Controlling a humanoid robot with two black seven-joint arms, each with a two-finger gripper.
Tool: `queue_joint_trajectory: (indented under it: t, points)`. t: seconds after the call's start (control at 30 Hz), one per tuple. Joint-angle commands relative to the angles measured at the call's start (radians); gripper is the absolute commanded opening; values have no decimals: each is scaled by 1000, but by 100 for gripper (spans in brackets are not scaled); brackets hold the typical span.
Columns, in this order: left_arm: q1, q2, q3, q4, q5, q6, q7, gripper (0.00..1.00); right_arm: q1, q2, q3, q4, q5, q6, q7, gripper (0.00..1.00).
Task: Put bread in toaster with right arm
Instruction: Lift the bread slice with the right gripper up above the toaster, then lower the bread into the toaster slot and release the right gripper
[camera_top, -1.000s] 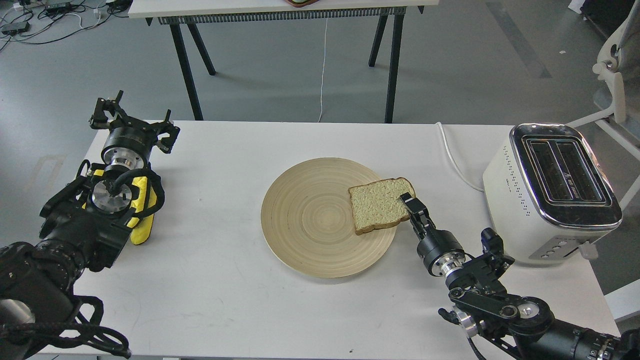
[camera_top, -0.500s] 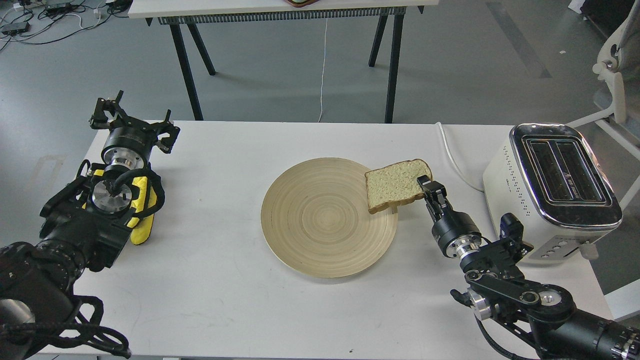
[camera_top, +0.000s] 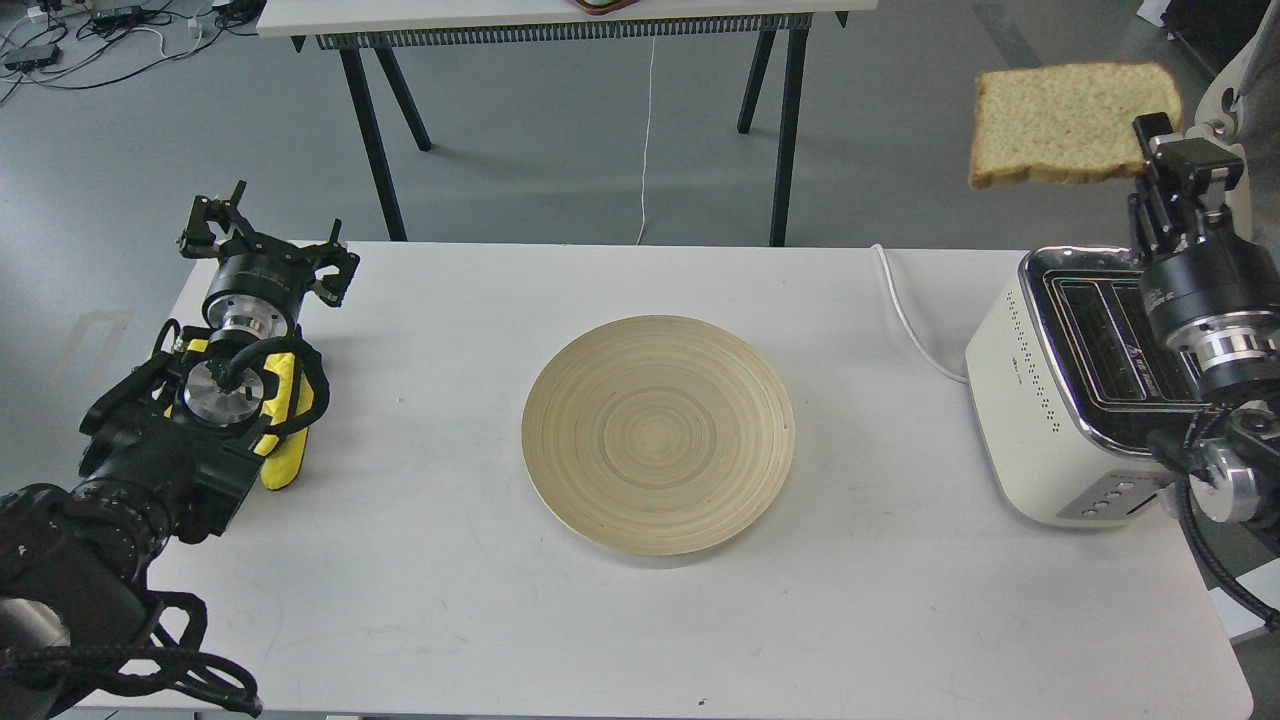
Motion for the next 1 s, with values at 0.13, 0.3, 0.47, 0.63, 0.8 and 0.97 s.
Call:
queue_joint_trajectory:
  t: [0.13,0.3,0.47,0.63,0.8,0.97]
  points:
    - [0,0,0,0,0,0,0,100,-110,-243,-32,-32,-75,0,0,1]
    - [0,0,0,0,0,0,0,100,-152,-272,-101,-51,-152,0,0,1]
    - [0,0,0,0,0,0,0,100,-153,-266,-202,-52,-172,0,0,1]
    - [0,0,0,0,0,0,0,100,-156,-261,-230,-52,-174,0,0,1]
    - [0,0,0,0,0,0,0,100,-155,-257,-248,-52,-174,0,0,1]
    - [0,0,0,0,0,0,0,100,-155,-241,-248,-52,-174,0,0,4]
